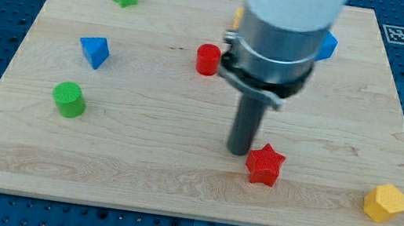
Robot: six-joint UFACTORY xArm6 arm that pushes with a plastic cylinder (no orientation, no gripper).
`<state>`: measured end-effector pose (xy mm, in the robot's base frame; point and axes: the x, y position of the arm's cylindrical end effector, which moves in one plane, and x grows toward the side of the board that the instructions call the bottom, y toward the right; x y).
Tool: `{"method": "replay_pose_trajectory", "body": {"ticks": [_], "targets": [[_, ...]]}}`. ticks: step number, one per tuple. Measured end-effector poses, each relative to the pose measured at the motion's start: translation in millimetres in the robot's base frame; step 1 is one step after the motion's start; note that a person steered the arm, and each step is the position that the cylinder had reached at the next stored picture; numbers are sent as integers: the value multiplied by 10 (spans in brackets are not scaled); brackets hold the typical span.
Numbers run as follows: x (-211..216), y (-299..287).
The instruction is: Push the red star closely to the yellow hexagon
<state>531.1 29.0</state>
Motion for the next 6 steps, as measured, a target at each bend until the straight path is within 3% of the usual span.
{"method": "replay_pose_trajectory", "body": {"ticks": [1,3,4,6], "targets": [[102,-136],[490,1134],[476,958],[9,690]]}}
